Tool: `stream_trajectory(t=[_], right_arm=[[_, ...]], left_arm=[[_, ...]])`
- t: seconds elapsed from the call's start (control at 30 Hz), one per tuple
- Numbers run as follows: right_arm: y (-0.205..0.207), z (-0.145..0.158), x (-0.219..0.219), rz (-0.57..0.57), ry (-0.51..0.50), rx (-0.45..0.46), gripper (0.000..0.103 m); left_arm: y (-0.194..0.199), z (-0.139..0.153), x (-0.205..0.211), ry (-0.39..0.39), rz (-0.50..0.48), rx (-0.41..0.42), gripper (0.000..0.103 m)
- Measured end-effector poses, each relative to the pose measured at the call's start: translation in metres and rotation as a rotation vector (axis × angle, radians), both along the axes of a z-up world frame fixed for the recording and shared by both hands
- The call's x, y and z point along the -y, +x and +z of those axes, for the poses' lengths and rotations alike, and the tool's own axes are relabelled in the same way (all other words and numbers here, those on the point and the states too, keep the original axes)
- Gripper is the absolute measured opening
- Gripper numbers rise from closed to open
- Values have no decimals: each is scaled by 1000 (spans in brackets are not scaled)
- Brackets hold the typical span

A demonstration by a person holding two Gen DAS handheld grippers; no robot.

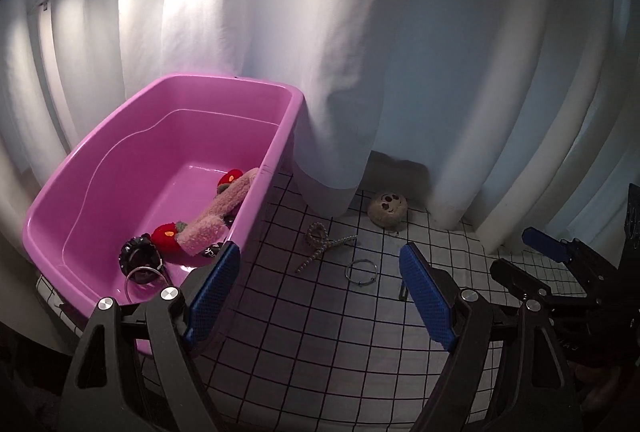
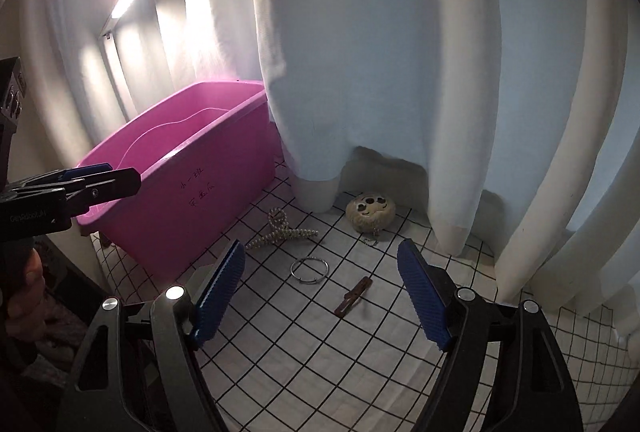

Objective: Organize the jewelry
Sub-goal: 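Withdraw both tools from the tub back over the table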

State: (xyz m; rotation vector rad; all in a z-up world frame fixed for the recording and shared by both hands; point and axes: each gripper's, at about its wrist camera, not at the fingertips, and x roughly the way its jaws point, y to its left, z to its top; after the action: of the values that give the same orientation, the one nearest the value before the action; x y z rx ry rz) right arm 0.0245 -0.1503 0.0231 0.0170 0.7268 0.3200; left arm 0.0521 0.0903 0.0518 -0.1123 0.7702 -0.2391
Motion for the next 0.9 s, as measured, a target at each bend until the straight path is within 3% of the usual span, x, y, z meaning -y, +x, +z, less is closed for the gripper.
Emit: stream_trajectory(t=[0.1, 0.17, 0.5, 0.9], right_arm=[[-2, -17, 23, -3, 105, -62, 75], [-1, -29, 37, -23, 122, -108, 75], [11, -86, 44, -21, 23, -220, 75], [48, -141, 27, -49, -25, -263, 75]], left_arm=[[-3, -13, 26, 13, -23, -28, 81], [-6, -22, 40, 27, -32, -41, 81], [6, -89, 76, 71, -1, -141, 81], [34, -147, 64, 73, 61, -161, 81]])
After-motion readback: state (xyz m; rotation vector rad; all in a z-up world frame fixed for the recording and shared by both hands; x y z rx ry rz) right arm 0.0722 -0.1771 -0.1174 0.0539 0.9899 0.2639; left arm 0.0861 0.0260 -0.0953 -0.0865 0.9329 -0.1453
